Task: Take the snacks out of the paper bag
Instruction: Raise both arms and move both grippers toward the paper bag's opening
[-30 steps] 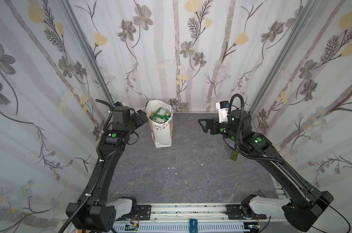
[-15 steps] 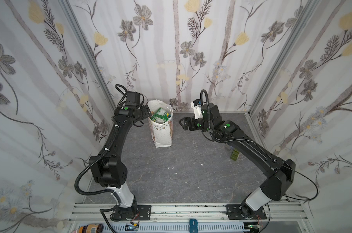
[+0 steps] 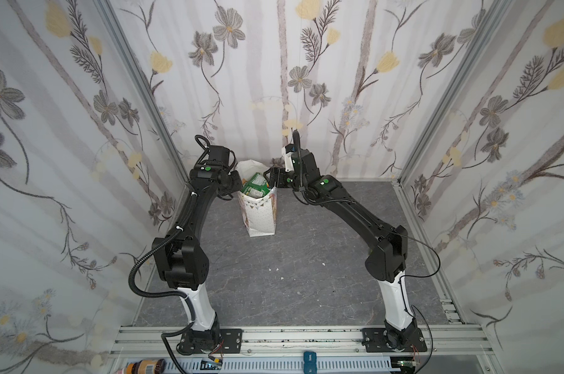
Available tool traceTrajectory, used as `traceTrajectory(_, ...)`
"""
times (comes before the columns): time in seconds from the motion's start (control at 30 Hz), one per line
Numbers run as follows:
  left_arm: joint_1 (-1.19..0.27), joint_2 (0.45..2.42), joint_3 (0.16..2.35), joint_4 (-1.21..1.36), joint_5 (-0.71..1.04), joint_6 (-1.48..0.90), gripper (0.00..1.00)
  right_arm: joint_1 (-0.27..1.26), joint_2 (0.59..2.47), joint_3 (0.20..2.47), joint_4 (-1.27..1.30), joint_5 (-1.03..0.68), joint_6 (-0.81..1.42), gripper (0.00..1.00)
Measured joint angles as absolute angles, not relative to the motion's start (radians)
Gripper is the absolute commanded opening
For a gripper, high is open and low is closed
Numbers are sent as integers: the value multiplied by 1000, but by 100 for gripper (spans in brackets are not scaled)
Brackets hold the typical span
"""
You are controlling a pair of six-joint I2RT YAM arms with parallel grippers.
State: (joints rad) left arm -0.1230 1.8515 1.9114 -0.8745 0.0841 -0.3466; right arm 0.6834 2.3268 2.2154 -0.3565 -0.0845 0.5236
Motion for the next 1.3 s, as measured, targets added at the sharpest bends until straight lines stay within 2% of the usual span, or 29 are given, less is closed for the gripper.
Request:
traceTrajectory(0.17,-124,1852,1913,-871,102,-344,24,661,2383,2226,-355,-55,542,65)
traceTrajectory(0.3,-124,1852,1913,-871,109,-340,18,657,2405,2238,-356,-47,549,44)
traceTrajectory(0.47,-128,1851,1912,-871,123,-336,3,658,2407,2240,-353,-76,558,12)
traceTrajectory(0.6,-134,1842,1908,-871,125,-332,0,661,2393,2240,-365,-79,567,1)
traceTrajectory(0.93,-193,1702,1776,-872,168,-352,0,686,2252,2182,-502,-80,557,0)
traceTrajectory(1.3,-335,1433,1550,-854,184,-413,0,735,1815,1626,-423,-54,552,0)
